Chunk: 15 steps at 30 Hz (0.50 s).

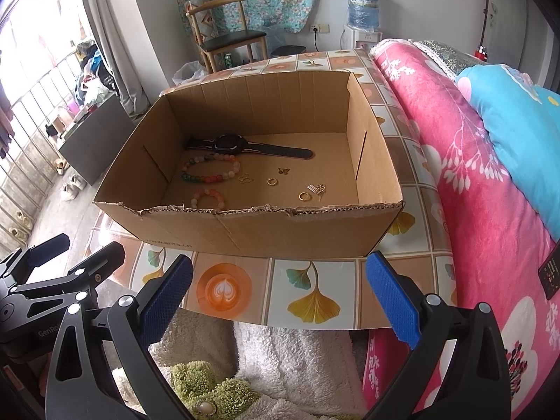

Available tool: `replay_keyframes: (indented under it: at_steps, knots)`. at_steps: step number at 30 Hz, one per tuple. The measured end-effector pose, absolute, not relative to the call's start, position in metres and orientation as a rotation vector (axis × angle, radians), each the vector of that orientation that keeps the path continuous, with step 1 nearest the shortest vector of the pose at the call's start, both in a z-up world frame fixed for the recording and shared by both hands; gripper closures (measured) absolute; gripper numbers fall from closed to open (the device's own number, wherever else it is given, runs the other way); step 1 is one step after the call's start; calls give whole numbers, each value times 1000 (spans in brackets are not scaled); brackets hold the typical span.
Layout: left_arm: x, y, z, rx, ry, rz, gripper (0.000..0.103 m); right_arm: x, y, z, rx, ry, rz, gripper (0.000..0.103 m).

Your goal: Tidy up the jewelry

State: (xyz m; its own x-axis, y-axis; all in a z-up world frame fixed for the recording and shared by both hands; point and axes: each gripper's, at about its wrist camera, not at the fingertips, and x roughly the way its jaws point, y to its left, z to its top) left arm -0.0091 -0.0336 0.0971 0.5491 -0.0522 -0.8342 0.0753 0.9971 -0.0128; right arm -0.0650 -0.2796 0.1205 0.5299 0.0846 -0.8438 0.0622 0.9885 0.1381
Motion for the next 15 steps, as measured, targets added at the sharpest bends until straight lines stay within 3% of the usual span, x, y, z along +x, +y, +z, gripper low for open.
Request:
replay_keyframes:
  at_steps: [15]
  knots:
    - [-11,-32,100,25,981,-79,8,-65,-281,120,162,1012,10,7]
